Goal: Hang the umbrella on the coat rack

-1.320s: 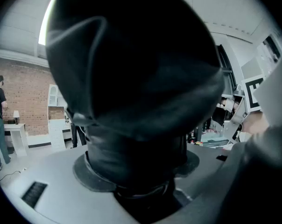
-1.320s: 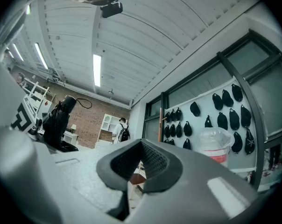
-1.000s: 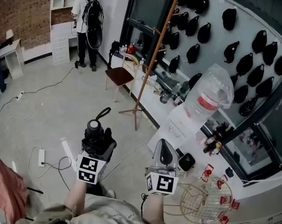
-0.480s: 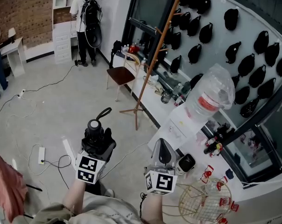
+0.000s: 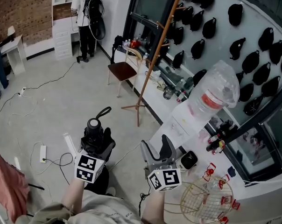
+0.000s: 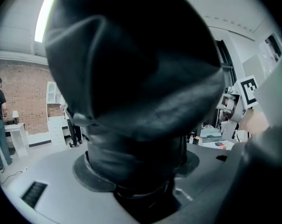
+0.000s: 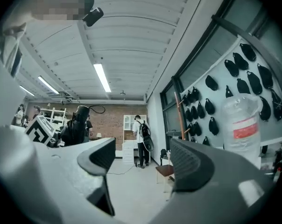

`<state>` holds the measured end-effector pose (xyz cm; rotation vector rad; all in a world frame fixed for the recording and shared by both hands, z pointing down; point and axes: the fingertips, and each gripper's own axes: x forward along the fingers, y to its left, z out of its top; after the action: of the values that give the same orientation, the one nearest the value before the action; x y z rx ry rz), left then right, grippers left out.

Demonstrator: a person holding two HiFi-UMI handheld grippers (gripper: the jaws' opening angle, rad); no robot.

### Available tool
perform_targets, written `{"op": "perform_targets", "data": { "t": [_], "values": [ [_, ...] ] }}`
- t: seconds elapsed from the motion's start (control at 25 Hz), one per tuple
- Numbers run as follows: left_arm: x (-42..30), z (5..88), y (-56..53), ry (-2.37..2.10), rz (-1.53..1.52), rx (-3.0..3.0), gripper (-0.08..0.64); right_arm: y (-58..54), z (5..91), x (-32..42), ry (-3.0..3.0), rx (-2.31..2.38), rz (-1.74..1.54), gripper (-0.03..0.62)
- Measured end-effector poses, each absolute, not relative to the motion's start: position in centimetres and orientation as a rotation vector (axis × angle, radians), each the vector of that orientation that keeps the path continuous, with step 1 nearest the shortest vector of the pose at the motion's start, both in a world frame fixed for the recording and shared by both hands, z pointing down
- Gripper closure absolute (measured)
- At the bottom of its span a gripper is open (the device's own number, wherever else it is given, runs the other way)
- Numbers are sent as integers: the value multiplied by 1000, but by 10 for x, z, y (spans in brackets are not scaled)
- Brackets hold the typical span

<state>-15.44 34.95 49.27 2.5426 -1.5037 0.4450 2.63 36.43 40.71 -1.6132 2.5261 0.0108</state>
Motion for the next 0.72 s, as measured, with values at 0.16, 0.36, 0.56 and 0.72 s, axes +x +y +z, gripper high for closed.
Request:
{"op": "perform_targets", "data": {
  "t": [0.16, 0.36, 0.56, 0.72],
  "values": [
    [-148, 502, 331, -1466, 487, 2561, 259, 347, 411, 27, 2524, -1625, -5, 235],
    [-140, 508, 292, -1428, 486, 2562, 259, 312, 417, 36, 2515, -1661, -16, 235],
    [-129, 520, 239, -1368, 505, 2569, 259, 263, 423, 44, 2499, -1710, -26, 235],
    [-125, 512, 184, -1340, 491, 2600, 259, 215, 415, 46, 2477, -1740, -10, 235]
  ]
}}
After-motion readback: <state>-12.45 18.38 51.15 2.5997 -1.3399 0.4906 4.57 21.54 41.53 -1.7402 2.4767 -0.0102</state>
